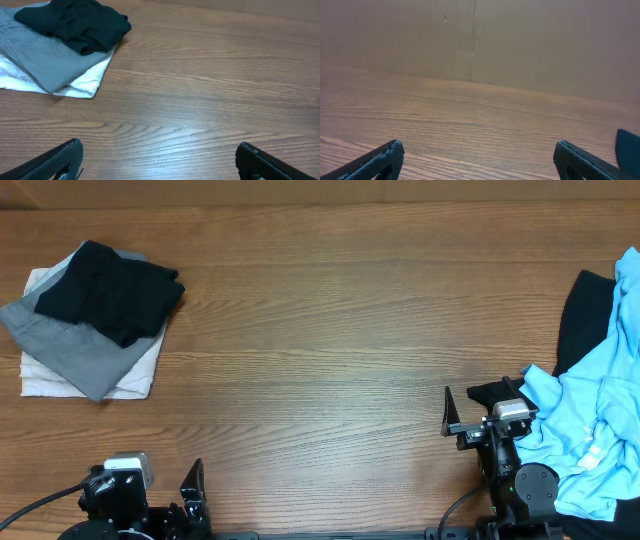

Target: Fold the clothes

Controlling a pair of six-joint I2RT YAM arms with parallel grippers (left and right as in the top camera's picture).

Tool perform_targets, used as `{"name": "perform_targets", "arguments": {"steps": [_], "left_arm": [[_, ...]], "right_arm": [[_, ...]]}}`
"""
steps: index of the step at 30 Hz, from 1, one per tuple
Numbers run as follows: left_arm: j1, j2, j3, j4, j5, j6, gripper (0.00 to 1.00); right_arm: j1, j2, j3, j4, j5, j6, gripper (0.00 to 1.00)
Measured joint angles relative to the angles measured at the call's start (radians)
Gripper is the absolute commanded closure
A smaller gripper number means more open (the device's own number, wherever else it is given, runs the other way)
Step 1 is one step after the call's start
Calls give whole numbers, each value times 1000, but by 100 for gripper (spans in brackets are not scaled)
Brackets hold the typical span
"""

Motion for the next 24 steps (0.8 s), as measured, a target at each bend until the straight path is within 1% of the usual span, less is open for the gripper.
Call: {"name": "perform_targets", "arguments": {"steps": [8,24], "left_arm": [[0,0,0,0,0,0,0],[0,0,0,0,0,0,0]], "right_arm": [[0,0,0,-1,31,64,0],[0,0,0,0,31,79,0]]}}
